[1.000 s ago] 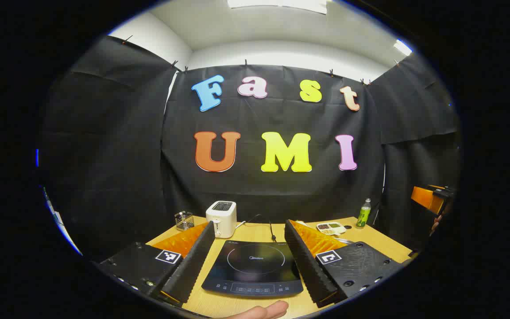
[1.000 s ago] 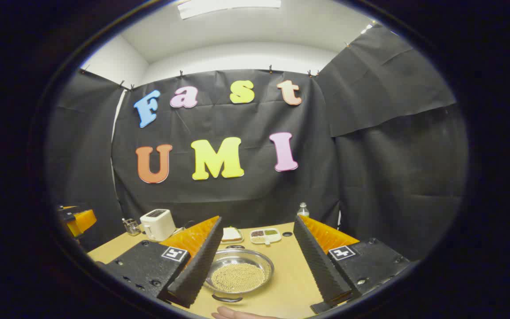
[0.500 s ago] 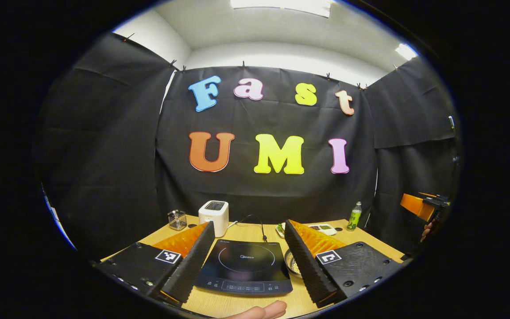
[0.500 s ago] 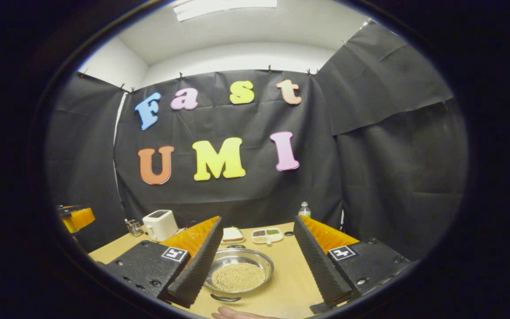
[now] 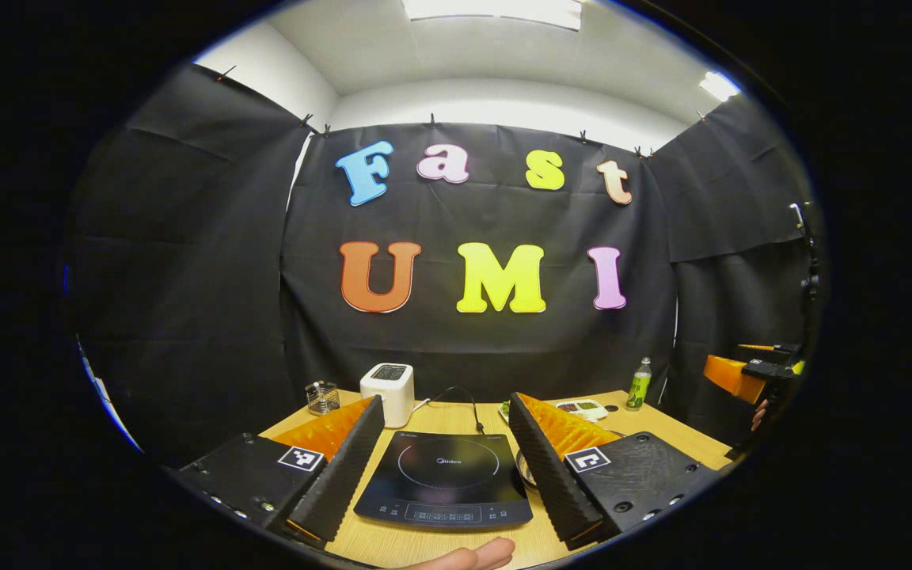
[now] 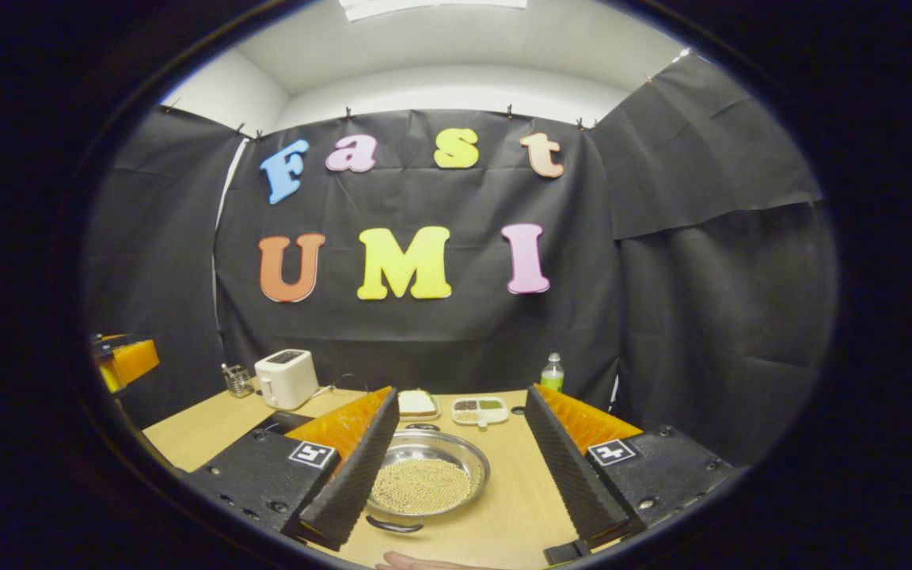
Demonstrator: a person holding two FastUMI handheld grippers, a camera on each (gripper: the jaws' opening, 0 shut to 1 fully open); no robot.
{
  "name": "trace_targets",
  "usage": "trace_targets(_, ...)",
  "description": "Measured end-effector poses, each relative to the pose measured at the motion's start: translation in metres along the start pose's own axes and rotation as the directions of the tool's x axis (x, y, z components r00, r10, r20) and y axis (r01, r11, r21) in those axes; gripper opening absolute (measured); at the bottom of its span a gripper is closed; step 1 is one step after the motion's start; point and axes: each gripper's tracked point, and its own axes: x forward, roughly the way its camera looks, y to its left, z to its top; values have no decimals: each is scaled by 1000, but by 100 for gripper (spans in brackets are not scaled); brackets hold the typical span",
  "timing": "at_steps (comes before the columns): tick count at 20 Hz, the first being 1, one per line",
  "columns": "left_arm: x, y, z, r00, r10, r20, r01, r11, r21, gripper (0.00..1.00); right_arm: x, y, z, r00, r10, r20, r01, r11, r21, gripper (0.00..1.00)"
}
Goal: First push the handle of the pot to place it horizontally, then grasp the pot with both hands and set it on the induction cooktop.
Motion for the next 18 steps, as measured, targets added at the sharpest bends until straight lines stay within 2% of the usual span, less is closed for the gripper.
trace_targets(2, 0, 3, -3, 1000, 18, -1, -18, 1000, 3, 95, 7, 5, -13, 999, 14, -36, -15, 1000, -4, 96)
trace_targets(3, -1, 5, -3, 1000, 28, 2, -28, 1000, 8, 95, 10, 7, -19, 998, 21, -53, -21, 1000, -3, 89)
trace_targets(4, -1, 6, -4, 999, 34, 5, -34, 999, 14, 95, 13, 11, -25, 997, 30, -67, -30, 1000, 0, 86)
trace_targets(5, -1, 5, -4, 999, 36, 8, -36, 999, 16, 95, 15, 14, -30, 996, 39, -85, -39, 999, 2, 75)
trace_targets(6, -2, 4, -5, 999, 32, 9, -32, 999, 13, 95, 17, 21, -37, 993, 61, -105, -61, 998, 3, 70)
trace_targets(7, -4, 2, -4, 1000, 24, 9, -24, 1000, 8, 95, 19, 28, -44, 989, 78, -125, -79, 997, 1, 55)
trace_targets(10, -9, 3, -1, 999, 24, 24, -24, 1000, 20, 95, 26, 44, -61, 978, 114, -177, -115, 993, 0, 37)
trace_targets(11, -12, 3, -1, 999, 23, 28, -23, 999, 24, 95, 27, 46, -69, 974, 110, -199, -114, 993, -9, 15)
trace_targets(13, -15, 3, -1, 999, 20, 37, -21, 1000, 18, 95, 31, 57, -83, 964, 118, -238, -125, 992, -16, 0)
trace_targets(14, -17, 4, 1, 999, 19, 42, -20, 1000, 16, 95, 32, 67, -89, 957, 141, -252, -148, 989, -9, 4)
trace_targets(18, -25, 9, 2, 998, 30, 61, -32, 999, 31, 95, 40, 93, -125, 921, 181, -344, -190, 982, 8, 1)
